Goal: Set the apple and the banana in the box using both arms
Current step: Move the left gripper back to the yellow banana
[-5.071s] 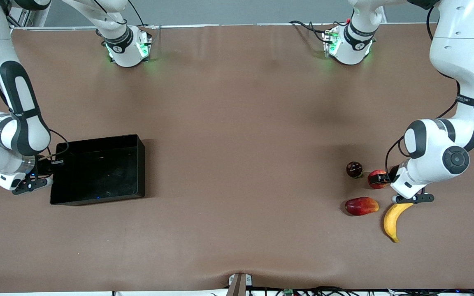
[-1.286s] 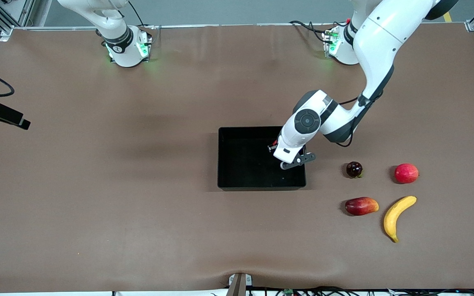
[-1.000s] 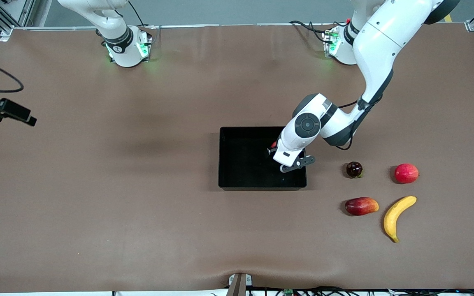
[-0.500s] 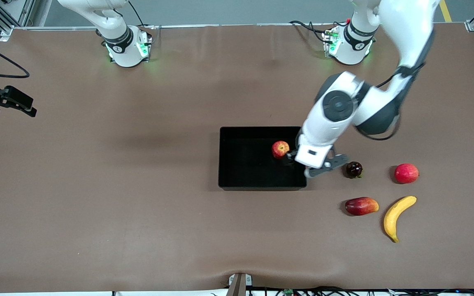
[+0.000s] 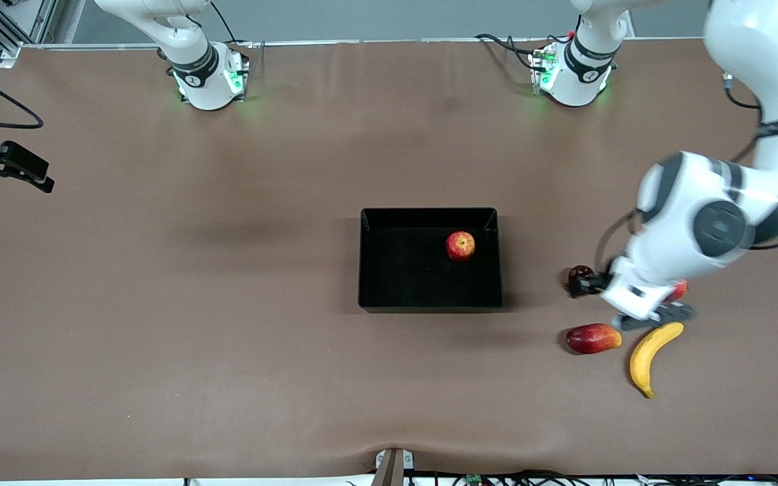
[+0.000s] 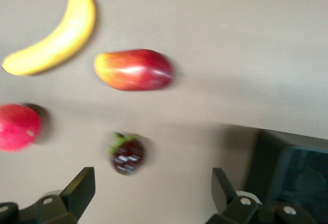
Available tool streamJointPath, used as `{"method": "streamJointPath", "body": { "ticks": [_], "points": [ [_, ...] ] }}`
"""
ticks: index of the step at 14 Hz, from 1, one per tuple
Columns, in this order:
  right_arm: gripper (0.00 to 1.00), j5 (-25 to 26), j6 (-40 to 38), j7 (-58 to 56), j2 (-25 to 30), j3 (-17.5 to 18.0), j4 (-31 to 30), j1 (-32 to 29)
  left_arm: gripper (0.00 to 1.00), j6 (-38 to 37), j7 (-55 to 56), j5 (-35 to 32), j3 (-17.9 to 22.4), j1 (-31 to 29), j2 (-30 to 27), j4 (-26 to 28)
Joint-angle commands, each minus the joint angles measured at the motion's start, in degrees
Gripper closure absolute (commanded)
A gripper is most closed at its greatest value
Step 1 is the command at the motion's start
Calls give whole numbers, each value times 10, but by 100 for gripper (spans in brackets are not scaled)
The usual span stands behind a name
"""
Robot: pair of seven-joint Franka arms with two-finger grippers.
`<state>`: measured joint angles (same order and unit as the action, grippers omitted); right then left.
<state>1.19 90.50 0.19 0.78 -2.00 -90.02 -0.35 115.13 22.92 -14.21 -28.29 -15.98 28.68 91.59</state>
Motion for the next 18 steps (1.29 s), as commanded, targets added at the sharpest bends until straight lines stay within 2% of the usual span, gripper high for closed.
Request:
{"method": "streamJointPath", "body": {
  "ticks": [1, 3, 6, 11, 13, 16, 17, 18],
  "points": [
    [0, 8, -2, -8, 2, 6, 4, -9, 0, 29, -89, -47, -10, -46, 34, -9],
    [0, 8, -1, -8, 2, 6, 4, -11, 0, 74, -149, -97, -10, -76, 71, -11],
    [0, 8, -1, -9, 1, 6, 4, -12, 0, 129, -266, -123, -7, -94, 119, -25],
    [0, 7, -1, -8, 1, 6, 4, -11, 0, 186, -440, -123, 16, -93, 168, -43],
    [0, 7, -2, -8, 1, 6, 3, -11, 0, 217, -472, -122, 33, -92, 187, -45],
    [0, 7, -2, -8, 1, 6, 3, -11, 0, 244, -507, -123, 39, -92, 205, -46],
    [0, 7, -2, -8, 1, 6, 3, -11, 14, 245, -520, -122, 39, -92, 205, -46],
    [0, 7, -2, -8, 1, 6, 3, -12, 36, 245, -522, -122, 39, -92, 205, -46]
  ]
}}
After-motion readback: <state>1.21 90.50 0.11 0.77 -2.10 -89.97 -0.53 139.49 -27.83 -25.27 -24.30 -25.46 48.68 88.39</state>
